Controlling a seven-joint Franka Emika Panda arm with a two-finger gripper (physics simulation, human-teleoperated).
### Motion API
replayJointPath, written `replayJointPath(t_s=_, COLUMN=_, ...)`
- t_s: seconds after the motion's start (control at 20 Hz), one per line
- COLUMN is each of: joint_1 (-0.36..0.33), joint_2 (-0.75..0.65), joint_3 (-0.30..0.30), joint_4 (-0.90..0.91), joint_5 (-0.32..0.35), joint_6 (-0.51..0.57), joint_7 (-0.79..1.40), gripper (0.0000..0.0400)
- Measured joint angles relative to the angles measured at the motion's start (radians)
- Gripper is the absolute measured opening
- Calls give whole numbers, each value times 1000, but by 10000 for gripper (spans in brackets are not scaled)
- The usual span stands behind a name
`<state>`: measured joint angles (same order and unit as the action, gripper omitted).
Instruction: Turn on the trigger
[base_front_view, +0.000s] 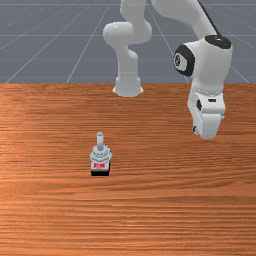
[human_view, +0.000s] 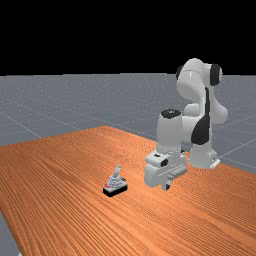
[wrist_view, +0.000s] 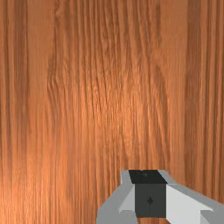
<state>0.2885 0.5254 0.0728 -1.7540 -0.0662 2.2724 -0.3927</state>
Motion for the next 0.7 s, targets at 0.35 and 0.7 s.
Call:
replayJointPath(t_s=0.35, joint_1=0, joint_2=-7, joint_3=0, joint_4=-19, joint_5=-1, joint_6=30, joint_7=1, gripper=0)
replayJointPath(t_s=0.7, joint_1=-58, joint_2=-25, joint_3=58, joint_4=-41, joint_5=111, joint_6=52, joint_7=-99, gripper=0)
